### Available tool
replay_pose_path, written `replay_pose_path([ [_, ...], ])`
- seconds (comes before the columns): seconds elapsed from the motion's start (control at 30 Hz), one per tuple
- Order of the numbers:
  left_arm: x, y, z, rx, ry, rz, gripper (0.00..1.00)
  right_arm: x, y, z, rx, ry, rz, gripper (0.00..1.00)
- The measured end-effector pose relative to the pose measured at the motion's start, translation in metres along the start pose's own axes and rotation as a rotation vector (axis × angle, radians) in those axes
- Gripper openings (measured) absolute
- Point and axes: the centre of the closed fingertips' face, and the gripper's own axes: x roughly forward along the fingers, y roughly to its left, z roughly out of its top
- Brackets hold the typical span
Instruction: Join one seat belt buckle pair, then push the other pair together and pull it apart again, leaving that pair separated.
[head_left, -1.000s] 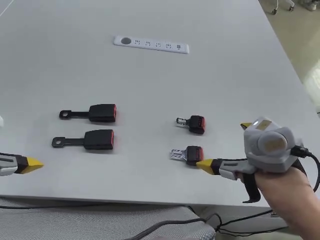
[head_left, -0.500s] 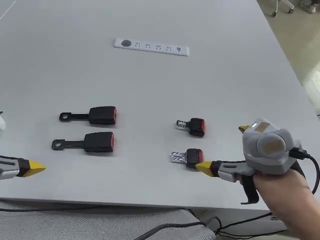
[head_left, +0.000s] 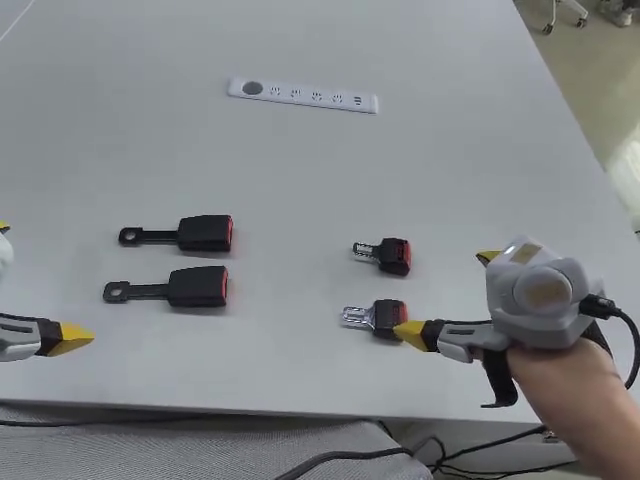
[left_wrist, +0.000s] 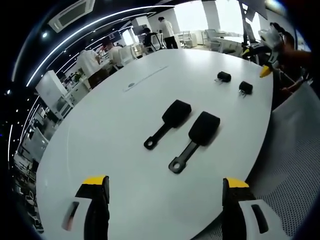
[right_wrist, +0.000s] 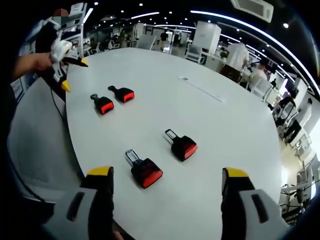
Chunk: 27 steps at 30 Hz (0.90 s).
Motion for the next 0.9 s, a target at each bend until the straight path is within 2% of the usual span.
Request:
replay_pose_path([
  [0.4, 0.0023, -0.0023, 0.0022, 0.043, 0.000, -0.017, 0.90, -0.0007, 0.0004, -0.0038, -0.023, 0.010, 0.000, 0.91],
  [0.9, 0.0029, -0.0027, 0.0048, 0.047, 0.003, -0.020, 0.88, -0.0013, 0.0027, -0.0045, -0.053, 0.027, 0.007, 0.87],
])
